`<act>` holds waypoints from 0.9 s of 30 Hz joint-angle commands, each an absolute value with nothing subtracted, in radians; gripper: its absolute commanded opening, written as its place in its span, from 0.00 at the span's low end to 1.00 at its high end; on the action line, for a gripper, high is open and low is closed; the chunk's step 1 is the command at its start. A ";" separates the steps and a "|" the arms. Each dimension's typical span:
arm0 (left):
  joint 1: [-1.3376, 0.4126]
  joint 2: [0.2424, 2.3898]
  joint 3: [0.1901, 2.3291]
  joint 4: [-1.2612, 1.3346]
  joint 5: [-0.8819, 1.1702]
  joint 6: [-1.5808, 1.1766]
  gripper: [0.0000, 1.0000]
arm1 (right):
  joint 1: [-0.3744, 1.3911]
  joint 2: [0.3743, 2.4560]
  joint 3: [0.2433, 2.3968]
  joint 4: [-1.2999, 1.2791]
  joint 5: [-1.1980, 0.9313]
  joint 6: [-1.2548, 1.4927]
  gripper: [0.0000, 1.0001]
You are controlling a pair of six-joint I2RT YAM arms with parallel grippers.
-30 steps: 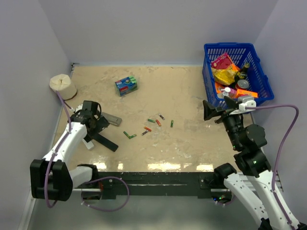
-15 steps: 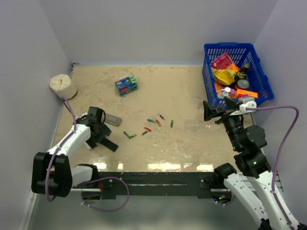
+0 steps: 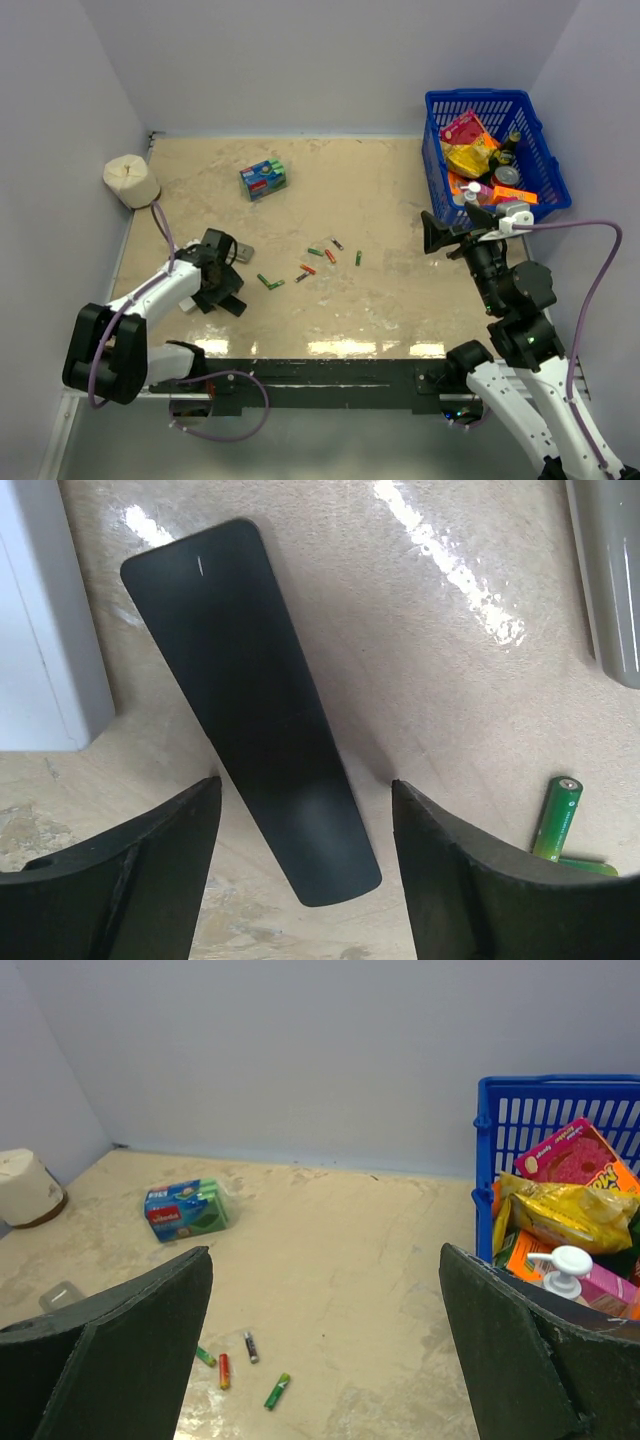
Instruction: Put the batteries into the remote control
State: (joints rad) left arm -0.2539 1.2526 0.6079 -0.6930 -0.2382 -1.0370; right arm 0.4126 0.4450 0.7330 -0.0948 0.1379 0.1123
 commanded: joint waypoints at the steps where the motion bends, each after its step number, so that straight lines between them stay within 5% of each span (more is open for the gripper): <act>1: -0.291 1.256 0.565 -0.689 -0.218 -1.121 0.72 | 0.417 0.449 0.730 -0.069 0.120 0.127 0.98; 6: -0.299 1.243 0.554 -0.687 -0.221 -1.129 0.68 | 0.417 0.454 0.724 -0.063 0.110 0.135 0.98; 27: -0.299 1.046 0.770 -0.776 -0.304 -0.704 0.08 | 0.417 0.629 0.821 -0.155 -0.130 0.170 0.98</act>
State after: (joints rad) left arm -0.2951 1.1179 0.7048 -0.7822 -0.2989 -0.8806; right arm 0.4133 0.5900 0.7601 -0.1440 -0.0257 0.1505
